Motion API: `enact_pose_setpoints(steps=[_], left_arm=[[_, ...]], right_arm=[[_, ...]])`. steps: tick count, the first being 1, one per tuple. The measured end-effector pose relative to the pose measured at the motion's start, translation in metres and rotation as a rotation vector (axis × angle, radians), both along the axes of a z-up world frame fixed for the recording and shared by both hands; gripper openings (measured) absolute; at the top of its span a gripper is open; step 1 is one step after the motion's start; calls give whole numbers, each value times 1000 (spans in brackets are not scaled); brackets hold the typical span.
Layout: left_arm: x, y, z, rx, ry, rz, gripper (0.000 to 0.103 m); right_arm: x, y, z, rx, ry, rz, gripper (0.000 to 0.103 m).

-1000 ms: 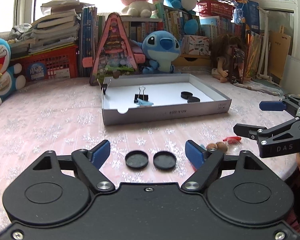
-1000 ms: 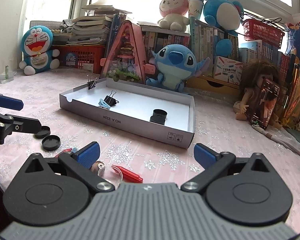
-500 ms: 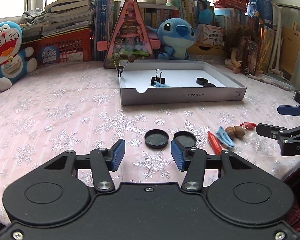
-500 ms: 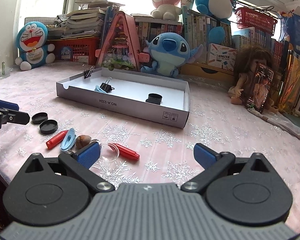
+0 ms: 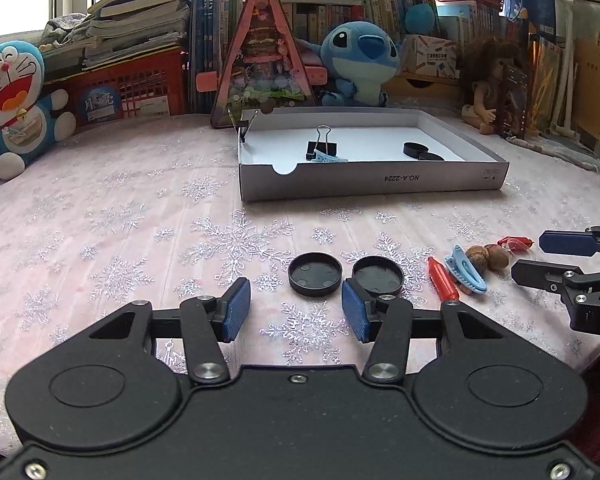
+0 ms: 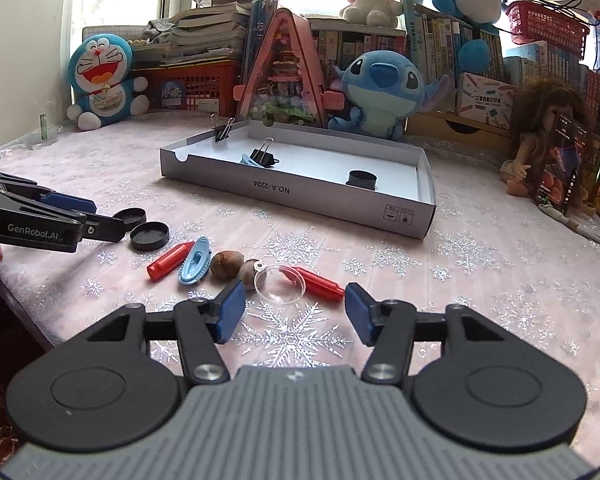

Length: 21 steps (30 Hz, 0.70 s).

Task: Organize rigid objects
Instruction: 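Move the left tool toward two black lids while the right tool approaches the clear dome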

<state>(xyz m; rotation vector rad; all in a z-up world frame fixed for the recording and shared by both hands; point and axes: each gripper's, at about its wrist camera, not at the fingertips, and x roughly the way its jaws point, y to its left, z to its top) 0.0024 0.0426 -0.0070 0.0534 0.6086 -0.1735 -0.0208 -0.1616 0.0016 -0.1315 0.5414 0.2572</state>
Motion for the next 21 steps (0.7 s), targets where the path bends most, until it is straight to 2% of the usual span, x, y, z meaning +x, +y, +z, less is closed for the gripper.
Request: enact_pose_setpoints(steps=[3, 12, 21], left_arm=[[2, -1, -2, 6, -7, 9, 48], [8, -2, -5, -19, -11, 14, 48], [11, -6, -8, -11, -30, 6, 48]], right_arm=[[2, 0, -1, 10, 3, -4, 49], [5, 3, -2, 14, -8, -19, 49], [6, 5, -4, 7, -25, -35, 49]])
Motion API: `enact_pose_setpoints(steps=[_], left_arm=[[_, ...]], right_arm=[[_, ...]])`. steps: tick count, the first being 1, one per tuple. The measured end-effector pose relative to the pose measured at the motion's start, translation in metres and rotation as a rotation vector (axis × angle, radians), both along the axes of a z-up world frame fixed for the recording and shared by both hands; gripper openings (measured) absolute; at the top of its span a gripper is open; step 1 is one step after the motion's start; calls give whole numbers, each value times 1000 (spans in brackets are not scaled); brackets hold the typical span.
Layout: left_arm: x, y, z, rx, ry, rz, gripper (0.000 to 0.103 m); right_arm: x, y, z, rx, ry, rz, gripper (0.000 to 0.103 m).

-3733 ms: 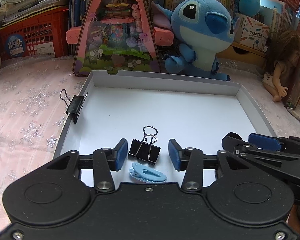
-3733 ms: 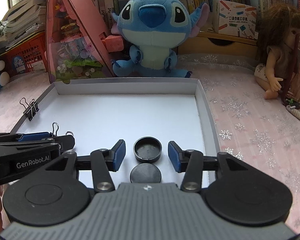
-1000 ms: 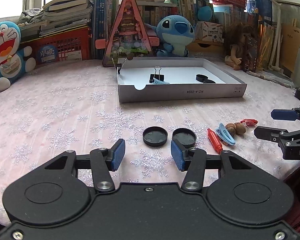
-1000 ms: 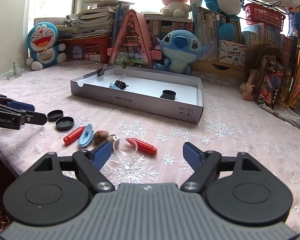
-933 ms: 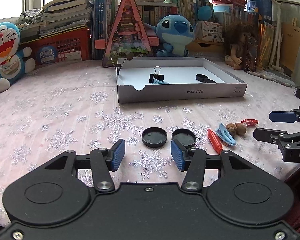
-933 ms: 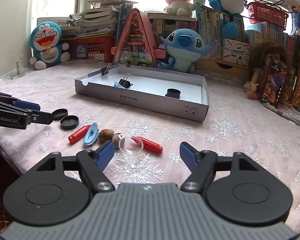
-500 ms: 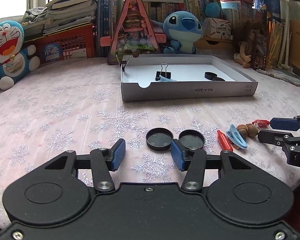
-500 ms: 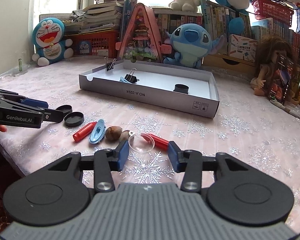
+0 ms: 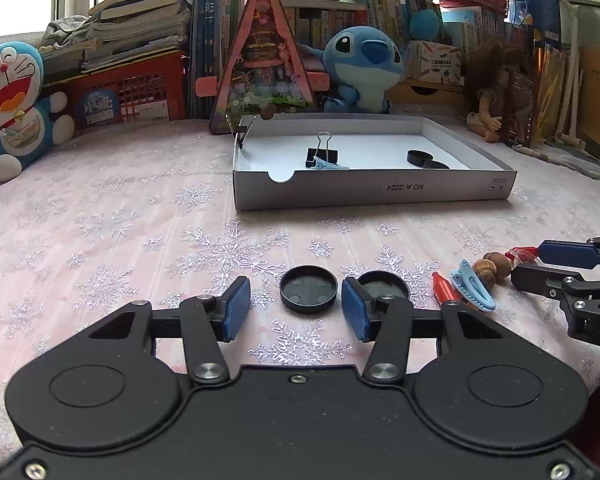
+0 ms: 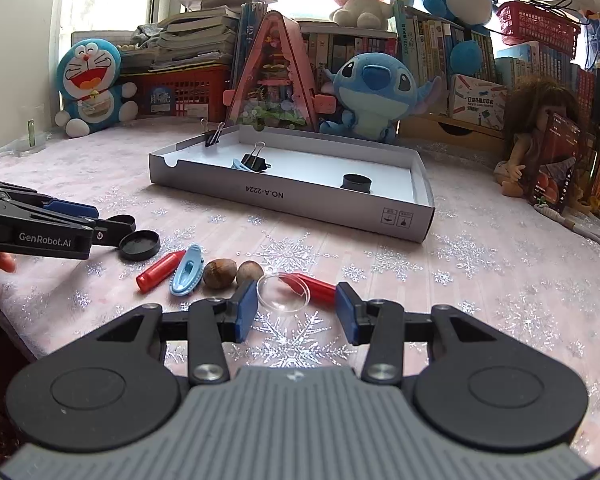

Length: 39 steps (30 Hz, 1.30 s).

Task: Organize rigid objects
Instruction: 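Move the left tool toward two black lids while the right tool approaches the clear dome, then grasp a black round lid with the left tool while the right tool grasps the clear dome, then carry the lid and dome into the white tray and open both tools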

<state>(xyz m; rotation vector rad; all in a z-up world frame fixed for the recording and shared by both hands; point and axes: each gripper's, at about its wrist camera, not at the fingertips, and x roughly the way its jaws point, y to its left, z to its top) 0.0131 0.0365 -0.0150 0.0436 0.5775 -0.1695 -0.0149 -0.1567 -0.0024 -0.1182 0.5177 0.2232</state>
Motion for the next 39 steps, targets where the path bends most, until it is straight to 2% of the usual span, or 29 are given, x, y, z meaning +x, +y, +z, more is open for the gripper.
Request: enact_pose_setpoints(steps=[3, 4, 5, 6, 12, 22, 28, 39], left_arm=[[-1, -1, 0, 1, -8, -15, 38], [-3, -2, 0, -1, -13, -20, 30], [-4, -2, 1, -2, -18, -20, 29], [-5, -3, 1, 1, -20, -20, 29], [-9, -5, 7, -5, -29, -25, 29], [-9, -8, 28, -19, -46, -28, 29], [8, -6, 43, -41, -29, -10, 29], [51, -13, 79, -53, -51, -2, 29]], right_arm=[[-1, 0, -1, 15, 7, 1, 47], [-2, 0, -1, 23, 13, 2, 42], [-3, 1, -1, 32, 18, 4, 37], [-4, 1, -1, 37, 19, 4, 33], [-9, 3, 8, 49, -14, 15, 33], [2, -6, 21, 73, -25, -29, 33], [16, -15, 33, 84, -34, -73, 33], [59, -38, 57, 131, -27, -135, 33]])
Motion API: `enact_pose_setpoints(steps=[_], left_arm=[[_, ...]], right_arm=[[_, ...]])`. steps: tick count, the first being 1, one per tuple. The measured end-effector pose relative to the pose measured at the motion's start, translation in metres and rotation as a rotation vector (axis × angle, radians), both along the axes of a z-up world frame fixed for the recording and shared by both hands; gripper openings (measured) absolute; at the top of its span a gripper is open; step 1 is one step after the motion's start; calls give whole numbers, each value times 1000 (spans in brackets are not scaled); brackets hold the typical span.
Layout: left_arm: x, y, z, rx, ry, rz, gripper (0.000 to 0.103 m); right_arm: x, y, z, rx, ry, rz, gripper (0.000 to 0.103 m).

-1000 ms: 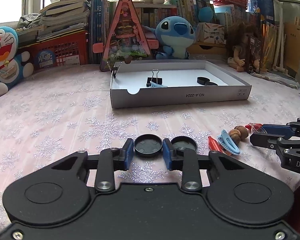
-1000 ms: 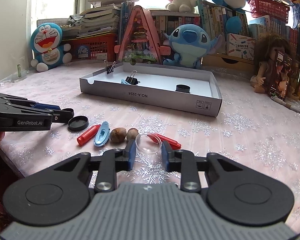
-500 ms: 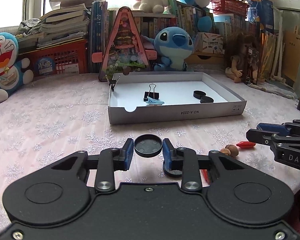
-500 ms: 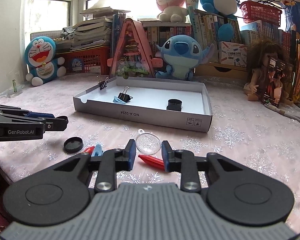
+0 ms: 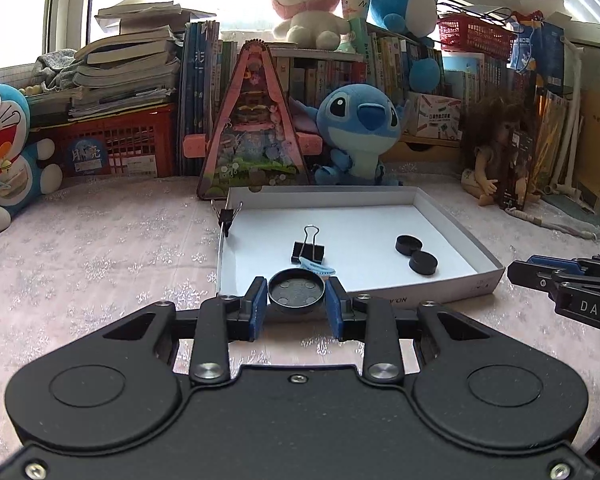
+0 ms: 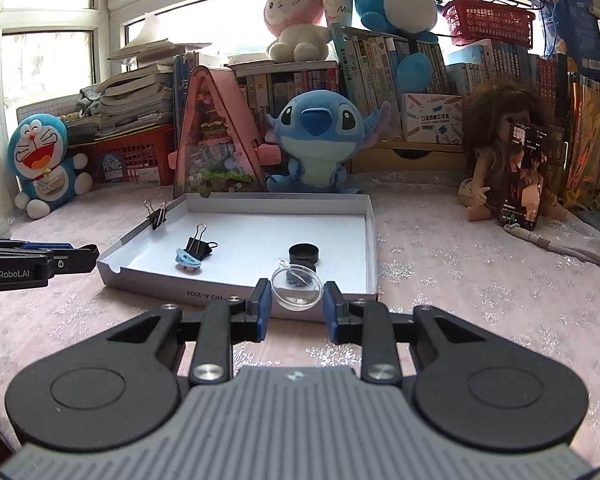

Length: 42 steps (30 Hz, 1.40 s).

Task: Organize rigid objects
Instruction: 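Carry the lid and dome into the white tray and open both tools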

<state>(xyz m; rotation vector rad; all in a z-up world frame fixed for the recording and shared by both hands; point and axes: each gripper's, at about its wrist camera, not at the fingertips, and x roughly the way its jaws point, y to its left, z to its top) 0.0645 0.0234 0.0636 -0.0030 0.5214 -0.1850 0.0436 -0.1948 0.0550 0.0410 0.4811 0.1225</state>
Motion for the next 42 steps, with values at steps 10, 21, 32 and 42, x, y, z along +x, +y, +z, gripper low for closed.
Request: enact_pose_setpoints(steps=[10, 21, 32, 42], left_arm=[[61, -13, 24, -16, 13, 8, 29], [133, -21, 3, -49, 102, 64, 29], [185, -31, -25, -33, 177, 87, 29], [207, -38, -39, -38, 204, 95, 29]], right_arm=[[57, -16, 13, 89, 64, -22, 33], [114, -17, 5, 131, 147, -42, 33], [170, -5, -17, 103, 233, -62, 33], [194, 5, -32, 88, 267, -66, 33]])
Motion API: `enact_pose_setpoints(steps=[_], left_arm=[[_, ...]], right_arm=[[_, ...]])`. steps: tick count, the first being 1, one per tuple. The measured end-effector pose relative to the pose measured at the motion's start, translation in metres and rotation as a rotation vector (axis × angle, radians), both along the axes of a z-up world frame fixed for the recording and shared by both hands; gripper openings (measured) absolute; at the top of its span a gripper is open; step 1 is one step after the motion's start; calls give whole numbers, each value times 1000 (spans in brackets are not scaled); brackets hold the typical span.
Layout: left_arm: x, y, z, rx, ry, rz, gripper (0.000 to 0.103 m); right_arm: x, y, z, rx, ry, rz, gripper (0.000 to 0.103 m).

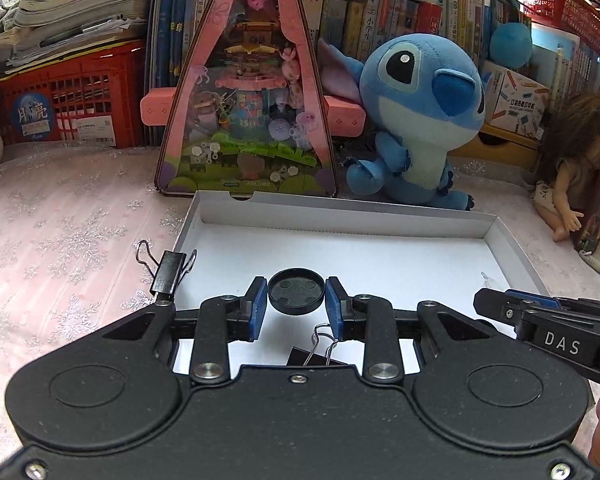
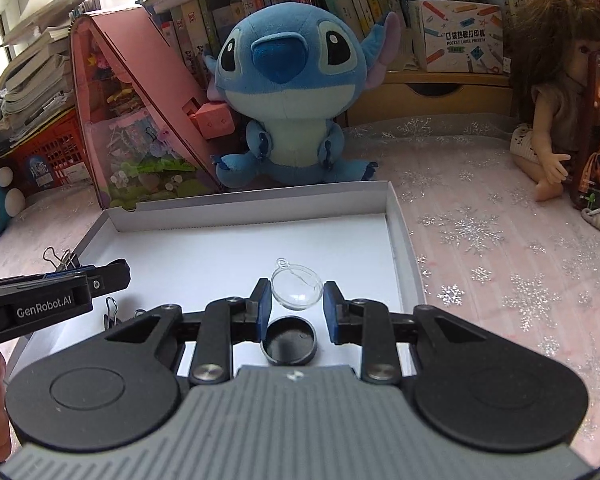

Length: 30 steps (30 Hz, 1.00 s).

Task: Organize rigid objects
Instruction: 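Carry the lid and dome into the white tray and open both tools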

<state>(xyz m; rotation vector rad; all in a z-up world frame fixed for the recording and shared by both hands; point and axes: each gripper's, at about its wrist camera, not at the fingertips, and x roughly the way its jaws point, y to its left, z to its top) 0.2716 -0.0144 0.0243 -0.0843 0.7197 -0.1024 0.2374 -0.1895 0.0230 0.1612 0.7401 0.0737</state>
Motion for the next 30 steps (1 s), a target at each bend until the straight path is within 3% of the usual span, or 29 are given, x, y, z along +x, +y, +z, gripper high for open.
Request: enact_pose_setpoints(steps=[23, 26, 28, 30], left_arm=[[10, -1, -18, 22, 41, 6, 30], [9, -1, -18, 27, 37, 5, 30], [8, 1, -17, 13, 38, 8, 34], [7, 4, -15, -2, 32, 14, 41]], right_arm=[[13, -1, -12, 25, 40, -17, 34], [12, -1, -12, 35, 36, -18, 38], [10, -3, -11, 45, 31, -21, 54], [8, -4, -10, 51, 24, -20, 56]])
